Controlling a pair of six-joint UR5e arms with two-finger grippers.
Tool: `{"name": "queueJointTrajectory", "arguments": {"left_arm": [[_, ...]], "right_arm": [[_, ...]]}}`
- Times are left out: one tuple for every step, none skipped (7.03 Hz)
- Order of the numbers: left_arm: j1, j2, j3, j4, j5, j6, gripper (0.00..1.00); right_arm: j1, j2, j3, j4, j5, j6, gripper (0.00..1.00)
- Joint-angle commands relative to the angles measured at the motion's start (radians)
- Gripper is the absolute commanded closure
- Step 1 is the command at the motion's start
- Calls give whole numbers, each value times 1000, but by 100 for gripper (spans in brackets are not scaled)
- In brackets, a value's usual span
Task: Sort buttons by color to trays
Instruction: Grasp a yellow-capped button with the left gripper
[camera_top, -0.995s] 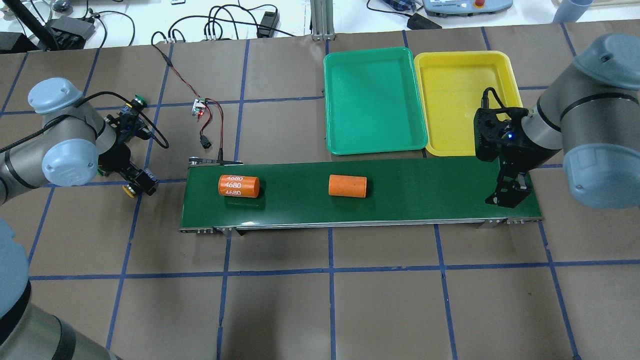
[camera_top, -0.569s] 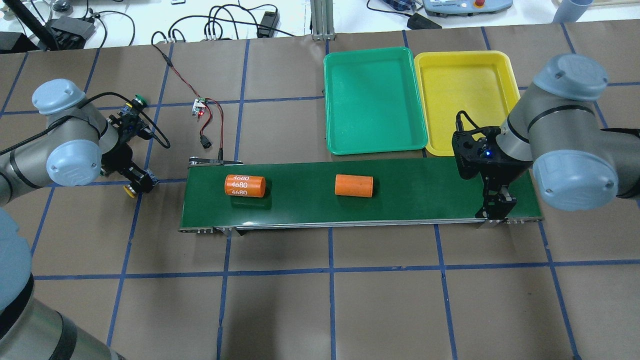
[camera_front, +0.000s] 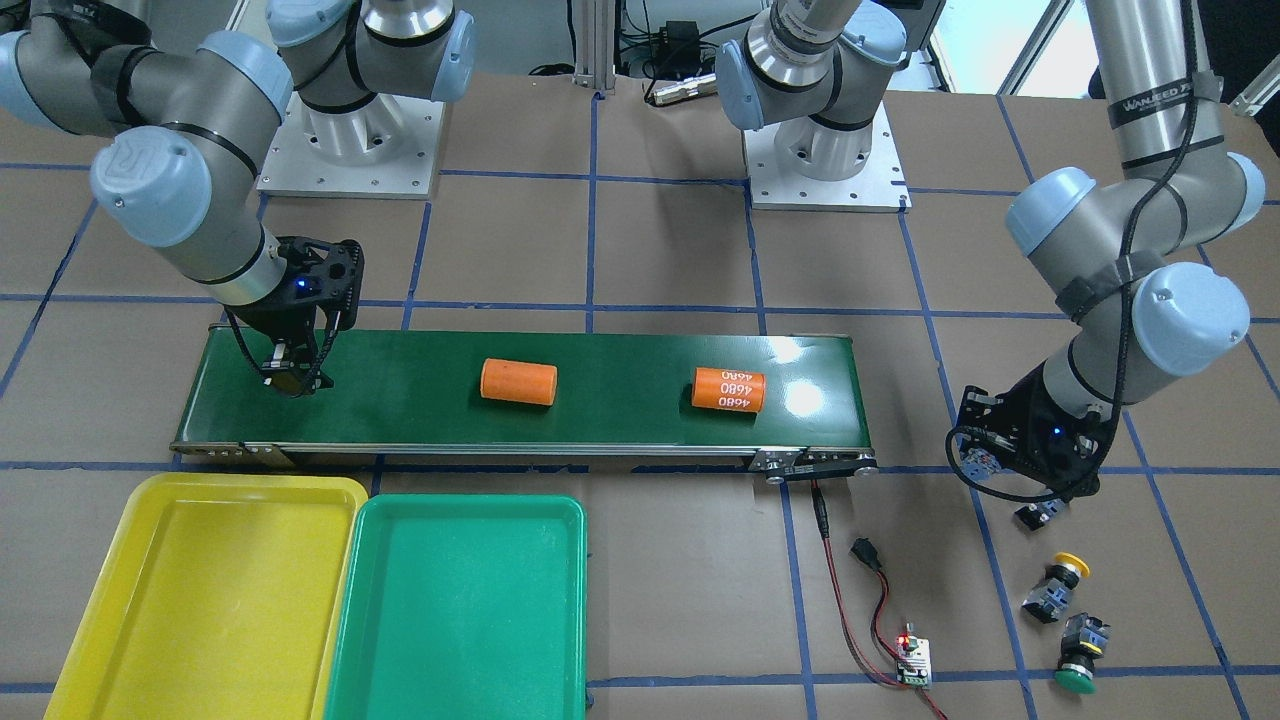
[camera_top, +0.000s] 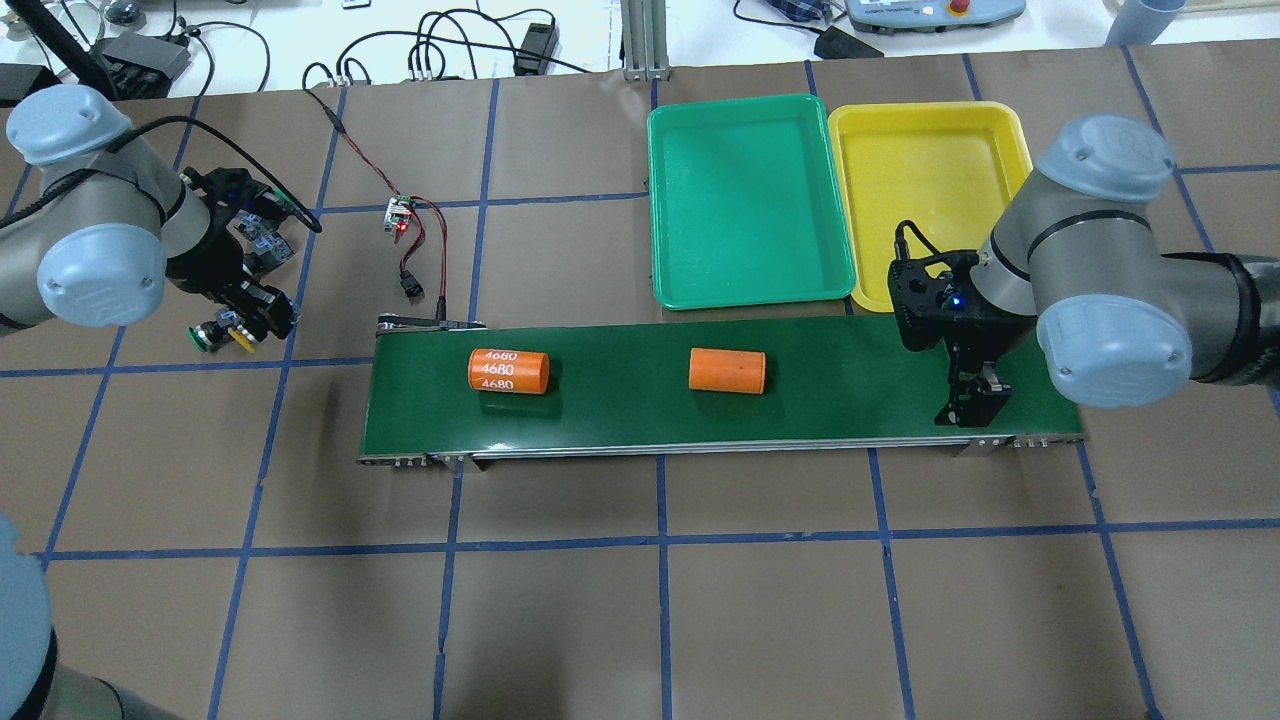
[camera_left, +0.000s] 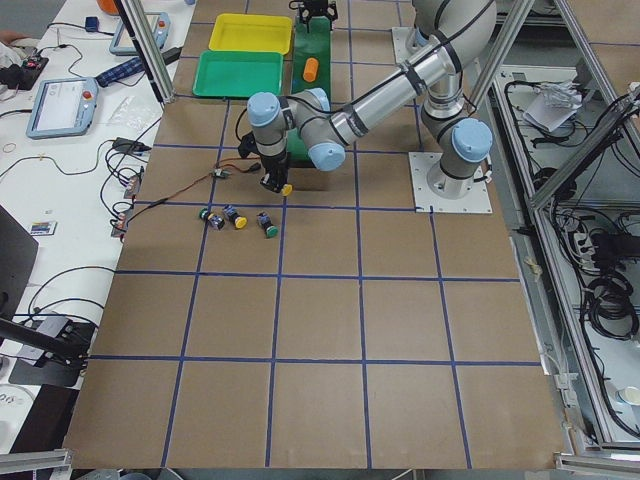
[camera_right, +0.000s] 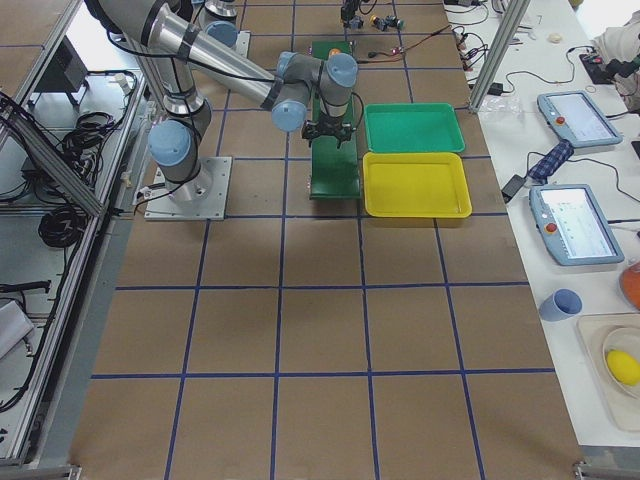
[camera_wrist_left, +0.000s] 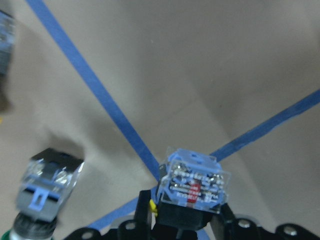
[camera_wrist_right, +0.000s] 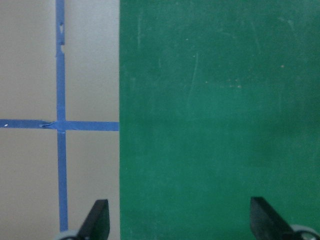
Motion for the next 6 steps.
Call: {"name": "queueJointTrajectory", "arguments": {"left_arm": [[-106, 80, -1, -76, -13, -373, 100], [-163, 91, -15, -87, -16, -490, 100], [-195, 100, -44, -98, -19, -649, 100], [-211, 111, -88, -95, -22, -722, 100], [-212, 120, -130, -81, -19, -735, 100], [-212, 125, -138, -80, -20, -758, 100]], "right_arm": [[11, 10, -2, -52, 29, 117, 0], [13, 10, 0, -53, 29, 84, 0], [13, 11, -2, -53, 21, 39, 0], [13, 11, -2, -53, 22, 37, 0], [13, 11, -2, -53, 28, 33, 0], [13, 11, -2, -53, 22, 31, 0]]}}
